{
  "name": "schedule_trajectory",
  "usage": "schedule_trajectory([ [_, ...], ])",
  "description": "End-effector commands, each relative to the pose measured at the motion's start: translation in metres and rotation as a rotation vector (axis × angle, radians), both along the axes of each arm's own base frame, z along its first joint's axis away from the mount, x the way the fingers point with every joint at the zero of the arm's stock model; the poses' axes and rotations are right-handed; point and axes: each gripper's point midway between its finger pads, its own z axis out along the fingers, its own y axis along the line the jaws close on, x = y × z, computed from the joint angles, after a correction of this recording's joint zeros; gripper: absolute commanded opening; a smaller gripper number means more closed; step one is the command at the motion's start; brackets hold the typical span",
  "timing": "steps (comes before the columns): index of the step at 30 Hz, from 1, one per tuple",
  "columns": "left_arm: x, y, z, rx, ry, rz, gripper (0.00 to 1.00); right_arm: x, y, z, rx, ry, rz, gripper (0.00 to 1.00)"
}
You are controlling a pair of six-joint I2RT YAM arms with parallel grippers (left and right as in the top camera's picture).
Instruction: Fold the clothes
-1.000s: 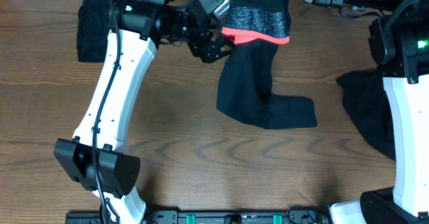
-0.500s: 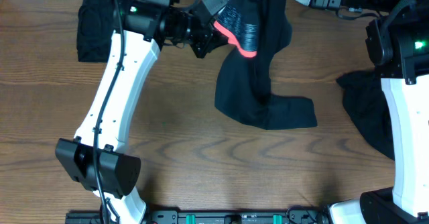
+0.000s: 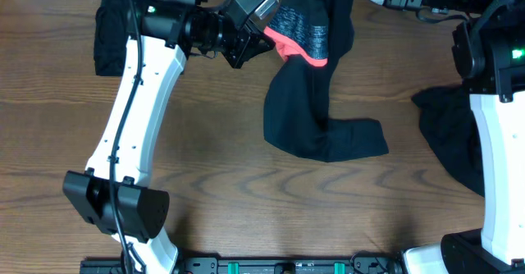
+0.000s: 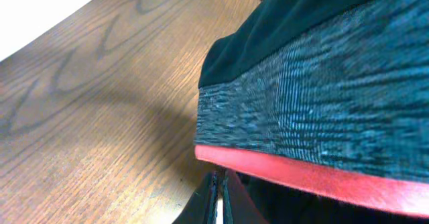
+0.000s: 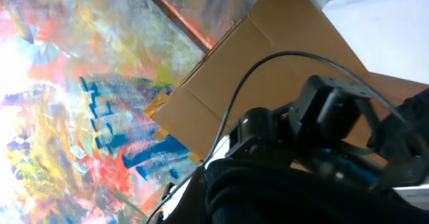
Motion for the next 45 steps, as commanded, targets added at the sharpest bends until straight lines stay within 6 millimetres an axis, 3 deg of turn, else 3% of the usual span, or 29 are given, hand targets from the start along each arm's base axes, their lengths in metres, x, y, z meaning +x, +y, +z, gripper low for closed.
schedule_trajectory([
  [1, -0.013, 0.005, 0.028, -0.015, -0.063, 0.007, 0.06, -0.001, -0.011, 0.007, -0.001, -0.044, -0.031, 0.01],
  [9, -0.026, 0.009, 0.05, -0.024, -0.111, 0.009, 0.07, 0.002, -0.021, 0.006, -0.007, -0.042, -0.043, 0.01],
  [10, -0.027, 0.009, 0.049, -0.024, -0.109, 0.009, 0.15, 0.001, -0.02, 0.005, -0.007, -0.04, -0.038, 0.01],
  [11, -0.027, 0.009, 0.048, -0.022, -0.104, 0.009, 0.34, 0.001, -0.02, 0.005, -0.007, -0.032, -0.033, 0.01],
  [13, -0.027, 0.008, 0.045, -0.02, -0.093, 0.009, 0.55, 0.0, -0.02, 0.006, -0.003, -0.009, -0.028, 0.01],
  [23, -0.026, -0.004, 0.037, -0.061, -0.102, -0.091, 0.83, -0.014, -0.023, 0.03, 0.047, 0.0, 0.02, 0.01],
  [26, -0.019, -0.009, 0.027, -0.075, -0.077, -0.104, 0.86, -0.021, -0.023, 0.036, 0.055, 0.003, 0.046, 0.01],
  [33, -0.013, -0.024, 0.031, -0.184, -0.094, -0.187, 0.9, -0.027, -0.019, 0.035, 0.052, 0.03, 0.077, 0.01],
  [45, -0.03, -0.051, 0.038, -0.259, -0.095, -0.293, 0.93, -0.03, -0.014, 0.036, 0.051, 0.03, 0.094, 0.01],
])
